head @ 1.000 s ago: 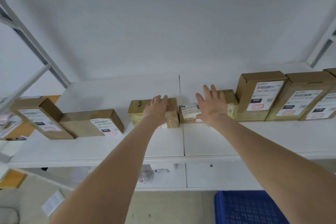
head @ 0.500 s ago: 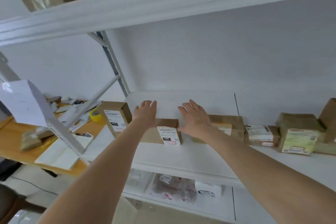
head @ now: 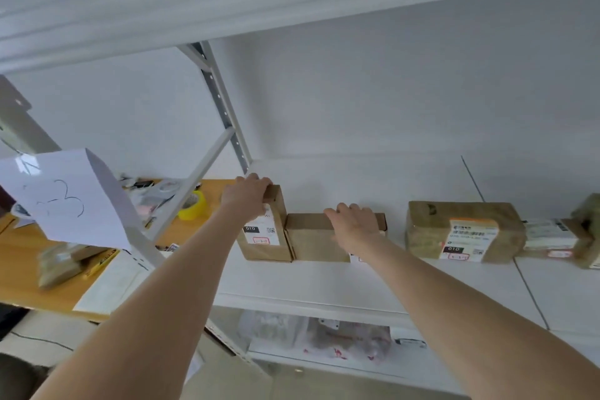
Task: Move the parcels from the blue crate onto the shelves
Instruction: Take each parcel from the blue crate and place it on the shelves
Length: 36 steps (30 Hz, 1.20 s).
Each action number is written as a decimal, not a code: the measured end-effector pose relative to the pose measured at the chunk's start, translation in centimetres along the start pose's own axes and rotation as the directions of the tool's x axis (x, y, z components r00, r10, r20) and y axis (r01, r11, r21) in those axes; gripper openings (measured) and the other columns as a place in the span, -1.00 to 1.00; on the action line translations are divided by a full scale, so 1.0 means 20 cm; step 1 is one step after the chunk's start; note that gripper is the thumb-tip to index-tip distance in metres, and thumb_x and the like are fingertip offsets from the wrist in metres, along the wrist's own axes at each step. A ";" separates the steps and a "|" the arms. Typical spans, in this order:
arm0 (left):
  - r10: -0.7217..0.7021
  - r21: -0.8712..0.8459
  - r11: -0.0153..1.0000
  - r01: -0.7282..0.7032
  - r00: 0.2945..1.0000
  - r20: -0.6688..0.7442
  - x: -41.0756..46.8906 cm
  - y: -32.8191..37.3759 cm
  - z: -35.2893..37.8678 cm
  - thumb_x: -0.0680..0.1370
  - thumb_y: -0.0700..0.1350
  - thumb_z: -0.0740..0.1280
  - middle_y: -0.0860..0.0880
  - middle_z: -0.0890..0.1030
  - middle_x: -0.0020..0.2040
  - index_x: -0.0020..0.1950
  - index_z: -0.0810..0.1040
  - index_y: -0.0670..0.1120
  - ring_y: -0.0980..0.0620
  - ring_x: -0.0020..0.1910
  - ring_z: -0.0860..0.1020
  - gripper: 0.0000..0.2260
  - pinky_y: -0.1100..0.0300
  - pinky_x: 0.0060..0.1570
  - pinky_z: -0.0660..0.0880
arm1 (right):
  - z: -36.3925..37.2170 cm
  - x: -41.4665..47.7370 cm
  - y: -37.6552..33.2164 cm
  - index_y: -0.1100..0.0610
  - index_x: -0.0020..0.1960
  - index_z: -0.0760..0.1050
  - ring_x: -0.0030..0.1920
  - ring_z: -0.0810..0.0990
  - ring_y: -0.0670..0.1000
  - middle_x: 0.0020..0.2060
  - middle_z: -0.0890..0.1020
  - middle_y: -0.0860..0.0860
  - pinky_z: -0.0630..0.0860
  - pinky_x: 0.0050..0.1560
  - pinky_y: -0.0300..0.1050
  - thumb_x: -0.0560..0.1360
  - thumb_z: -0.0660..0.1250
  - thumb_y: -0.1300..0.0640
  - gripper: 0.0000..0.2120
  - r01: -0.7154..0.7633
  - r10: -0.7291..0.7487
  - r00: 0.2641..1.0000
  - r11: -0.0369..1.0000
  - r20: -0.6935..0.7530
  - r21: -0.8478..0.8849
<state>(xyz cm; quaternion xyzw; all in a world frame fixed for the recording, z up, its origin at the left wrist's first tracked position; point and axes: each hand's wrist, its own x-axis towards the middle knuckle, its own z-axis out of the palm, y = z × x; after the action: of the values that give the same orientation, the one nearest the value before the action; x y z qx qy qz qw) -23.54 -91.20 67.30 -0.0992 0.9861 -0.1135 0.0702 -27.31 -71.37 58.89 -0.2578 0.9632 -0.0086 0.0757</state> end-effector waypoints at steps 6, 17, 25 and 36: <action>0.049 -0.092 0.994 -0.054 0.997 -0.056 0.11 0.08 0.01 0.54 -0.07 0.34 -0.04 0.40 0.29 0.45 0.28 0.04 -0.13 0.27 0.37 -0.50 -0.02 0.10 0.49 | -0.03 0.05 0.13 0.00 0.34 0.33 0.15 0.44 0.09 0.16 0.44 0.03 0.29 -0.05 -0.08 0.48 0.23 0.30 -0.53 -0.127 0.127 0.991 0.992 -0.035 0.010; 0.063 -0.095 0.993 -0.069 0.996 -0.061 0.24 0.20 -0.02 0.56 -0.06 0.31 -0.05 0.38 0.29 0.42 0.30 0.06 -0.14 0.30 0.33 -0.55 -0.15 0.10 0.50 | -0.01 0.09 0.22 0.00 0.35 0.29 0.14 0.44 0.09 0.17 0.42 0.04 0.28 -0.07 -0.09 0.45 0.28 0.30 -0.48 -0.219 0.219 0.975 0.975 -0.043 -0.018; 0.089 -0.079 0.992 -0.093 0.994 -0.061 0.27 0.20 -0.03 0.56 -0.09 0.32 -0.04 0.38 0.28 0.41 0.31 0.06 -0.12 0.30 0.33 -0.56 -0.02 0.05 0.44 | 0.00 0.12 0.23 -0.01 0.37 0.29 0.14 0.45 0.09 0.17 0.43 0.02 0.28 -0.09 -0.09 0.48 0.32 0.23 -0.50 -0.185 0.183 0.982 0.982 -0.055 -0.027; 0.267 0.057 0.963 -0.262 0.958 -0.104 0.24 0.42 -0.13 0.42 0.14 0.43 -0.07 0.25 0.46 0.55 0.03 -0.01 -0.09 0.45 0.22 -0.15 -0.01 0.35 0.30 | -0.09 -0.06 0.47 0.01 0.55 -0.09 0.54 -0.12 0.14 0.53 0.02 0.06 -0.06 0.51 0.12 0.39 0.38 -0.28 -0.04 -0.169 0.173 0.977 0.985 -0.128 0.043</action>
<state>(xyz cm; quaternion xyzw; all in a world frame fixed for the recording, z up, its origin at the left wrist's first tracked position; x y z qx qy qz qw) -30.22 -83.58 67.26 0.0414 0.9902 -0.1292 0.0323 -31.27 -62.77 60.37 -0.1716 0.9844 -0.0342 0.0168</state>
